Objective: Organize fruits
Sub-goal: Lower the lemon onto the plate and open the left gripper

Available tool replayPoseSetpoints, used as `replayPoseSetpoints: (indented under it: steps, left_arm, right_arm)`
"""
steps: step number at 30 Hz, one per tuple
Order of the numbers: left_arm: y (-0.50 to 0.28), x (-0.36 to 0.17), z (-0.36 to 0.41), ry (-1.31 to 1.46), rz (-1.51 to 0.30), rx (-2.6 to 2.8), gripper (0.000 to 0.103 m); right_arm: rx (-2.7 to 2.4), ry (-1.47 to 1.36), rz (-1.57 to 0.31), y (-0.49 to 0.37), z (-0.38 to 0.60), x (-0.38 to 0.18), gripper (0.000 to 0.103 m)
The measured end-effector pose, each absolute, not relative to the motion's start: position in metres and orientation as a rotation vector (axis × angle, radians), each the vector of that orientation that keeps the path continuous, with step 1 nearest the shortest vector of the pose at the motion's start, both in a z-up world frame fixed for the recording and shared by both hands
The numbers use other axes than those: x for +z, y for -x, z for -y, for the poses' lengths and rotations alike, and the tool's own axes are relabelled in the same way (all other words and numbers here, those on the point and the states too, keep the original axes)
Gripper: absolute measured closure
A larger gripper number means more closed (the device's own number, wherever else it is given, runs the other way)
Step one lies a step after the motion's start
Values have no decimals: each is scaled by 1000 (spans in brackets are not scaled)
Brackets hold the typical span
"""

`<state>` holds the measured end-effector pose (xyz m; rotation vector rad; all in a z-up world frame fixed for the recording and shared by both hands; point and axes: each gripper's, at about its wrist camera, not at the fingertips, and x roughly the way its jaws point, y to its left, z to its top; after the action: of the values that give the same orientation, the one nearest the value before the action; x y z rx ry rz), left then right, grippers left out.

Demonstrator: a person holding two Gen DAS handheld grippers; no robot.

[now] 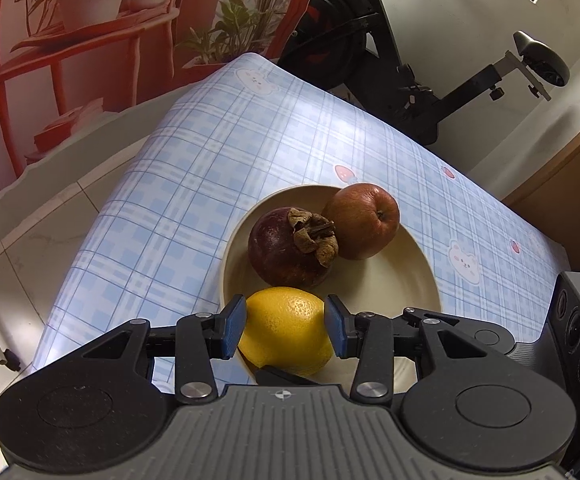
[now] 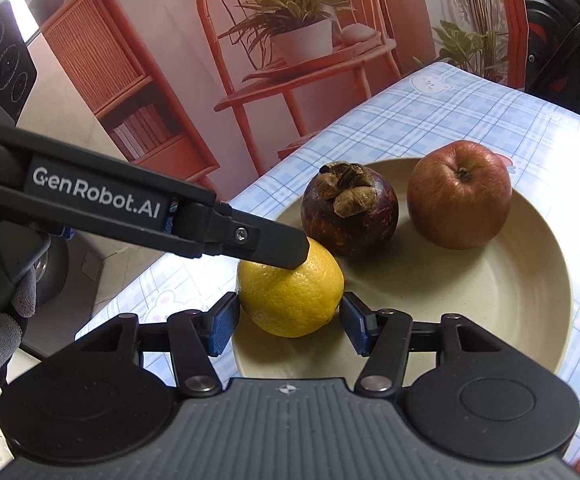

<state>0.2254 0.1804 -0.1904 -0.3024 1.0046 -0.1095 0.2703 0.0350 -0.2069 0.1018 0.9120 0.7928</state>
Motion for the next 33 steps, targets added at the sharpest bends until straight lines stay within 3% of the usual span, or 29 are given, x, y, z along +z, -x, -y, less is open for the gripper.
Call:
replayPoseSetpoints:
  steps: [11,33]
  left_arm:
    - [-224,-188,-177,264,-991,-103,58]
    - [-216,-185,-158,220,-948,-10,52]
  right_arm:
    - [737,-108,-924,-259,-14,-203,41]
    - [436,-80,-704,-194,107,-168,41]
